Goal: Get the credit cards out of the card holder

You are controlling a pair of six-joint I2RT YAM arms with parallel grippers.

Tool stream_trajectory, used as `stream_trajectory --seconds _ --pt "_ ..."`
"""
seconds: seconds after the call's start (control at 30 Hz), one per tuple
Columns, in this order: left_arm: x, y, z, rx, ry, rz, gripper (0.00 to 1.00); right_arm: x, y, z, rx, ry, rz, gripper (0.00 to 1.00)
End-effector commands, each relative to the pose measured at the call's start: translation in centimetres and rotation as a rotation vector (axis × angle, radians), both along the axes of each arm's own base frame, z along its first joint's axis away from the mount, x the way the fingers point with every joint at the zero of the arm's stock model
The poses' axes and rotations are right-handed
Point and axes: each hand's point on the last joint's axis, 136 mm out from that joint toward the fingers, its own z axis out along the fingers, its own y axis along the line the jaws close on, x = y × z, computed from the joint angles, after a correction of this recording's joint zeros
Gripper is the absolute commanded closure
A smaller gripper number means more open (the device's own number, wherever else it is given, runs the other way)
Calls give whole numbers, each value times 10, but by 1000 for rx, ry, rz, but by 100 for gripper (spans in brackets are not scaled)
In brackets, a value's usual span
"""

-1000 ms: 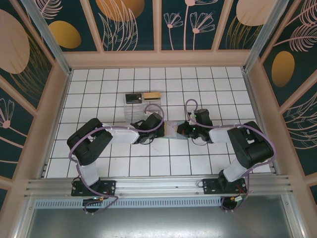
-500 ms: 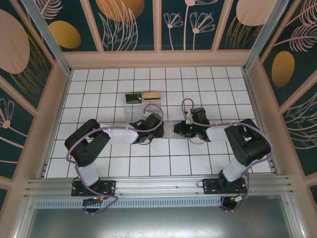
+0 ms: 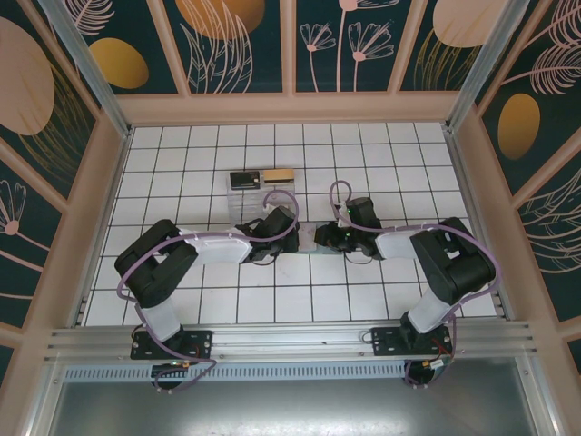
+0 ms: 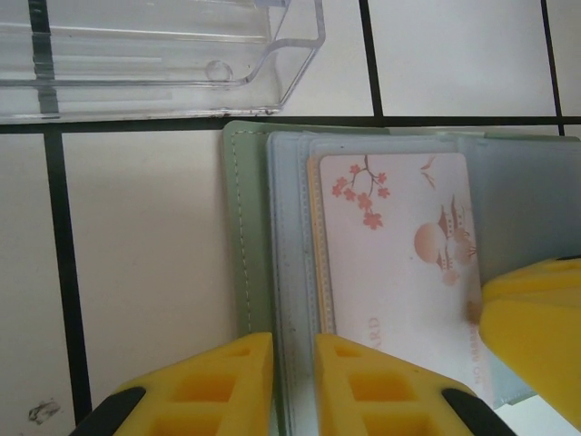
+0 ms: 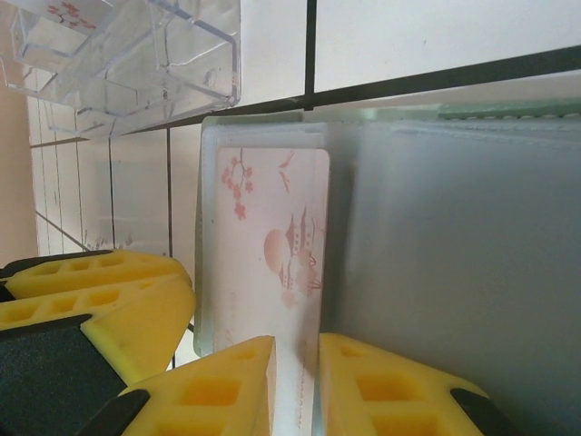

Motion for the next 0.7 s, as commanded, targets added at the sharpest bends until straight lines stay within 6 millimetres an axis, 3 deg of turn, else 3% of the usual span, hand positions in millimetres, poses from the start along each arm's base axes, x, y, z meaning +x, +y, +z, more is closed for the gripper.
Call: stream_trajectory --seconds 0.0,0.07,0.23,0.43,0.67 --pt "5 -8 11 -23 -24 -15 78 6 8 11 22 -31 16 78" --pt "5 -9 8 -22 -19 -23 74 6 7 10 19 -27 15 78" --pt "5 -10 -1 -7 -3 -29 75 5 6 6 12 -18 14 82" --pt "2 -4 -14 34 26 -19 87 5 6 1 5 -8 17 86" --pt "-3 3 -23 62 51 -3 93 4 5 -1 -3 -4 13 91"
